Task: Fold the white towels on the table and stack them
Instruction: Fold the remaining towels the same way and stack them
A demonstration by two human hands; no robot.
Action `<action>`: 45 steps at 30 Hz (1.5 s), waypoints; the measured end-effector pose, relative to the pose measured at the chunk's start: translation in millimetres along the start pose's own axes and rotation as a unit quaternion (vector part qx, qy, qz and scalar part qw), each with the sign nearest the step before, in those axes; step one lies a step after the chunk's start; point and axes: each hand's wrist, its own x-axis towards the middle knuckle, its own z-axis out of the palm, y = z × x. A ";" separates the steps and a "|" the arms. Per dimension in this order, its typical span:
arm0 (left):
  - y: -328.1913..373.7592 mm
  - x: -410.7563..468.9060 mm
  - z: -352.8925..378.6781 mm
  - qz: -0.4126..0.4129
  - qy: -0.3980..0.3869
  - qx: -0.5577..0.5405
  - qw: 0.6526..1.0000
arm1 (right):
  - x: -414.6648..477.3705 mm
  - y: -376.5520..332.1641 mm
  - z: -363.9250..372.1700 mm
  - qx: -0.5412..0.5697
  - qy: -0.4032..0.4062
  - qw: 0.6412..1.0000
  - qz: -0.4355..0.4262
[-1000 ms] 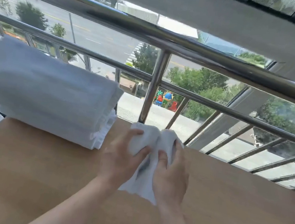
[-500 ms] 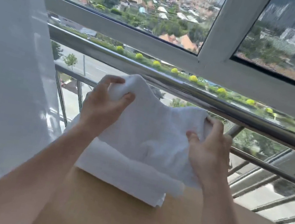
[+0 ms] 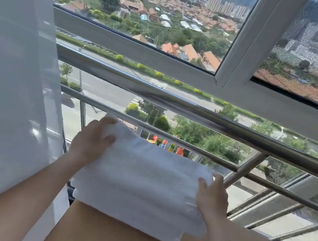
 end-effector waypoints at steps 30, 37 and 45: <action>-14.0 3.8 42.4 0.156 -0.125 0.301 0.932 | -9.9 -16.3 51.2 -0.254 -0.109 0.945 -0.173; -7.2 2.2 42.2 0.151 -0.132 0.294 0.934 | -1.0 23.3 31.4 -0.127 -0.102 0.980 -0.115; 29.3 -30.4 65.0 0.121 -0.142 0.282 0.941 | -16.3 47.1 10.4 -0.040 -0.099 0.986 -0.130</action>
